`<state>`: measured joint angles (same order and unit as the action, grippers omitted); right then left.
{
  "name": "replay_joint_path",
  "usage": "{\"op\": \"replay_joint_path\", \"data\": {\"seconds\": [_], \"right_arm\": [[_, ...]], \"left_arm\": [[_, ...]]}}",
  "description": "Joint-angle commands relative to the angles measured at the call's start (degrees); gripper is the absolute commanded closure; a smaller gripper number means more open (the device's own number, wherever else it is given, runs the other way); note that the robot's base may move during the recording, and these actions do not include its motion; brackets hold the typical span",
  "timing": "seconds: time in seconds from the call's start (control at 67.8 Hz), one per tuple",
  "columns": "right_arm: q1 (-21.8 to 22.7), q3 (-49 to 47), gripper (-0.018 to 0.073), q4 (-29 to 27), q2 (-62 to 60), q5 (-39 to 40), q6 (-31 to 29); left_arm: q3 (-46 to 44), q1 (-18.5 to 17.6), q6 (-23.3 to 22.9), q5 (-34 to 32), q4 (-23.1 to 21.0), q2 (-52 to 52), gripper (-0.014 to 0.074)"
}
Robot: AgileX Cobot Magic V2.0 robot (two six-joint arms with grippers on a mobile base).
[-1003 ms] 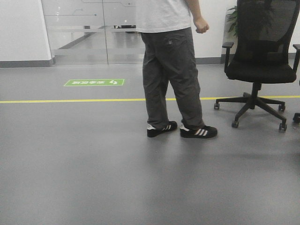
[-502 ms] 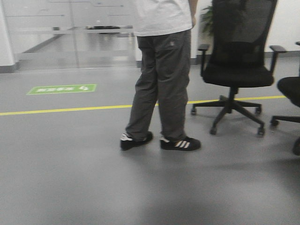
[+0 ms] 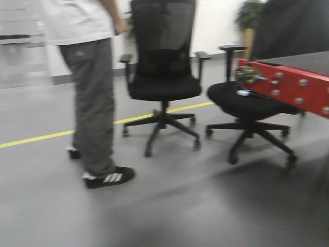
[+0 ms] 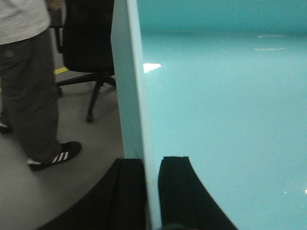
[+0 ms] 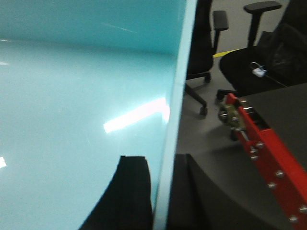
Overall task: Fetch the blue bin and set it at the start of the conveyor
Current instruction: 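Turn and approach the near end of the grey conveyor belt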
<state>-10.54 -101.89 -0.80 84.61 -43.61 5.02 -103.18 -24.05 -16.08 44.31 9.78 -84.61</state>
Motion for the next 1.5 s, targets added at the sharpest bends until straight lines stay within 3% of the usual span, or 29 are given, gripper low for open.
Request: {"op": "replay_joint_path", "data": {"seconds": [0.0,1.49], "right_arm": [[-0.5,-0.4,0.0711,-2.8,-0.6,2.1,-0.8],[-0.5,-0.4,0.0711,-2.8,-0.6,2.1,-0.8]], "left_arm": [[-0.6,-1.0,0.6,-6.3,-3.9,0.8,0.0708],[-0.6,-1.0,0.6,-6.3,-2.9,0.7,0.0708]]}}
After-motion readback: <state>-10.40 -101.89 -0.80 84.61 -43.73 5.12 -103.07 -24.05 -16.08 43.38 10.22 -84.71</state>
